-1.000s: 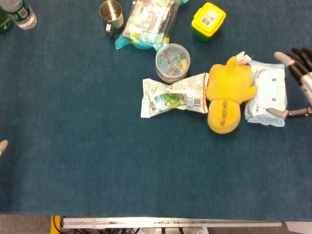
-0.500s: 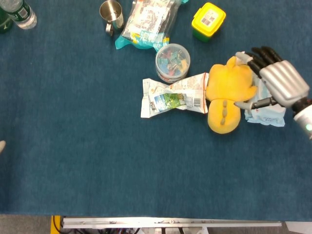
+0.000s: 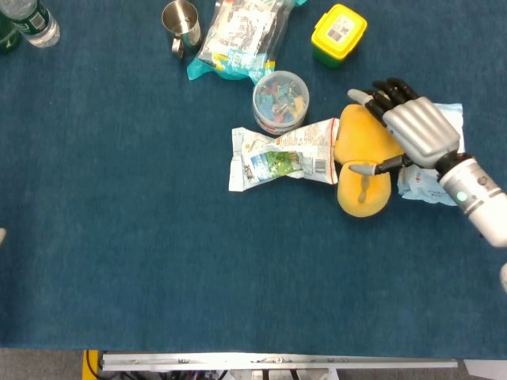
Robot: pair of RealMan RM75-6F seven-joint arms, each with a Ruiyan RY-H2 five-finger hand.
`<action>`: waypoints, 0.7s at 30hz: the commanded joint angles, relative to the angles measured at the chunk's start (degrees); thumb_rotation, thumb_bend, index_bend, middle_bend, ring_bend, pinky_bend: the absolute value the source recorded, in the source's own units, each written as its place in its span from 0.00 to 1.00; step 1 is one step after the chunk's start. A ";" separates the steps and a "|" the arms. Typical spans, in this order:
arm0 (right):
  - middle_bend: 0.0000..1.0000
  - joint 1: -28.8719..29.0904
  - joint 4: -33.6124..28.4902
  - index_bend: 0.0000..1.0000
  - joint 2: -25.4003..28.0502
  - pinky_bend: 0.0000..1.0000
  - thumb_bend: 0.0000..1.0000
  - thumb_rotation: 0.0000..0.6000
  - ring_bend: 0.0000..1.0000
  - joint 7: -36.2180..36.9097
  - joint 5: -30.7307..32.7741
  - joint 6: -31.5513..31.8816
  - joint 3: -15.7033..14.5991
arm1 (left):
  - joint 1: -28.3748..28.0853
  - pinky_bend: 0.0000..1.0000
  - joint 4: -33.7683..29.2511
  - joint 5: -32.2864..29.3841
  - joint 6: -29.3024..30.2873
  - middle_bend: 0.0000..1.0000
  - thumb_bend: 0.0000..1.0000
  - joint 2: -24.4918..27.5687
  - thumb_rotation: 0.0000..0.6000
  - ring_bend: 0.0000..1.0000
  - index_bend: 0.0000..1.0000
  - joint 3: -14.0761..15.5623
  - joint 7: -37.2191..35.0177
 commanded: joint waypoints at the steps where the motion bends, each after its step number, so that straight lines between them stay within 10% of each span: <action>1: 0.16 0.84 2.45 0.07 -2.22 0.00 0.00 0.30 0.00 -1.91 0.15 0.44 -0.32 | 0.08 0.04 0.10 -0.06 0.06 0.08 0.12 0.05 1.00 0.09 0.13 -0.03 -0.13; 21: 0.15 2.19 12.26 0.07 -8.98 0.00 0.00 0.26 0.00 -1.48 1.70 0.72 -0.99 | 0.52 0.04 0.82 -0.30 0.26 0.08 0.12 0.10 1.00 0.09 0.13 -0.08 -0.93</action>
